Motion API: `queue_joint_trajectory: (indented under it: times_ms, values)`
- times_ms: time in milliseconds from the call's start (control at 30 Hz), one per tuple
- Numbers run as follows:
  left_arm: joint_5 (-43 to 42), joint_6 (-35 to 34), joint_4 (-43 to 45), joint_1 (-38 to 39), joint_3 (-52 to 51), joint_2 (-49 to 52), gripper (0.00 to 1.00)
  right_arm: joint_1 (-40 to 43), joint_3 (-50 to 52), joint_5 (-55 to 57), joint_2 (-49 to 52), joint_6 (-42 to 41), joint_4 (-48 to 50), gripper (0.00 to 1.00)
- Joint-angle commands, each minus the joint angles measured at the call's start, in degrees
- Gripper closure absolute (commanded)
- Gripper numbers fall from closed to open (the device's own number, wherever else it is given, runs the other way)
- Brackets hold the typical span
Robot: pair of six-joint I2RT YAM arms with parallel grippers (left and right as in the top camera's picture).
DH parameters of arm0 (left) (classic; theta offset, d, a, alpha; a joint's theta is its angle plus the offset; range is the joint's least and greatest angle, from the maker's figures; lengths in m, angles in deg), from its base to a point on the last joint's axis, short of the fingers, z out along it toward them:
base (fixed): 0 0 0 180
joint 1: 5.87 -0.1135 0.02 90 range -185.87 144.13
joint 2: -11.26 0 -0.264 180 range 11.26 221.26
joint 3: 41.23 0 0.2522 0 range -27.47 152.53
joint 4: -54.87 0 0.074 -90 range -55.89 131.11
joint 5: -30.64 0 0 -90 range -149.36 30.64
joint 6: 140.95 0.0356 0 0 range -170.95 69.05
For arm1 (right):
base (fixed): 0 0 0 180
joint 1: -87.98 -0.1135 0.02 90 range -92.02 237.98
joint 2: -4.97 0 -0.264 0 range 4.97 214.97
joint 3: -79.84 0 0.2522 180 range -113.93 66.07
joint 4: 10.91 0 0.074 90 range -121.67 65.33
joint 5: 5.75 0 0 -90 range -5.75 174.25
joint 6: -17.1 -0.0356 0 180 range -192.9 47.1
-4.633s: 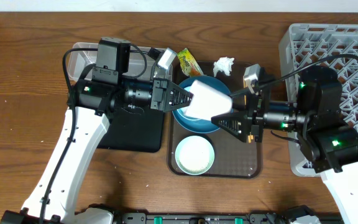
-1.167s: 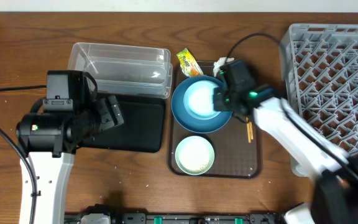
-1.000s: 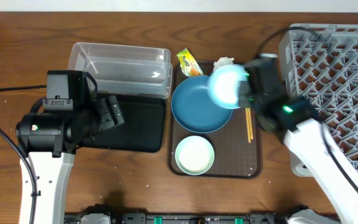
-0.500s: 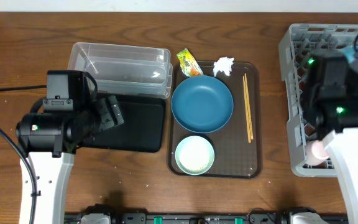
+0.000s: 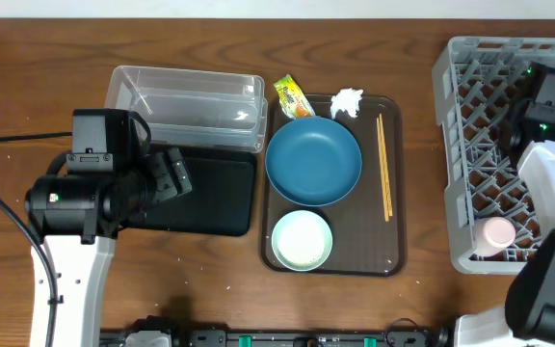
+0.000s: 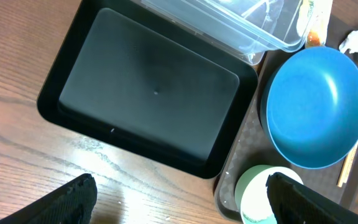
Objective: Sort waste into correct bins and load items into the dishwasher rack
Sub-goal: 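Lift the light-blue bowl and place it upright in the dish rack, then move the right gripper back and grasp the teal bowl rim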
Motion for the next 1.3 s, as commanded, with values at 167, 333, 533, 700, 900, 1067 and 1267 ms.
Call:
queue_joint_trajectory:
  times_ms: [167, 333, 533, 700, 900, 1067, 1267]
  values:
    - [0.74, -0.31, 0.0, -0.31, 0.02, -0.04, 0.11, -0.39, -0.59, 1.75, 5.75, 16.37, 9.25, 0.99]
    - [0.74, -0.31, 0.0, -0.31, 0.02, -0.04, 0.11, -2.71, -0.59, 1.73, 9.31, 21.66, 13.4, 0.97]
    - [0.74, -0.31, 0.0, -0.31, 0.02, -0.04, 0.11, -7.15, -0.59, -0.61, 10.64, 21.68, 13.38, 0.82]
    - [0.74, -0.31, 0.0, -0.31, 0.02, -0.04, 0.11, -10.73, -0.59, -4.02, 10.62, 20.24, 13.4, 0.05]
    - [0.74, -0.31, 0.0, -0.31, 0.02, -0.04, 0.11, -16.52, -0.61, -19.71, 6.93, 18.8, 6.54, 0.01]
    - [0.74, -0.33, 0.0, -0.31, 0.02, -0.04, 0.11, -20.31, -0.61, -36.28, -0.24, 12.17, -1.99, 0.01]
    - [0.74, -0.31, 0.0, -0.31, 0.02, -0.04, 0.1, -27.06, -0.61, -55.3, -8.68, -1.27, -13.88, 0.12]
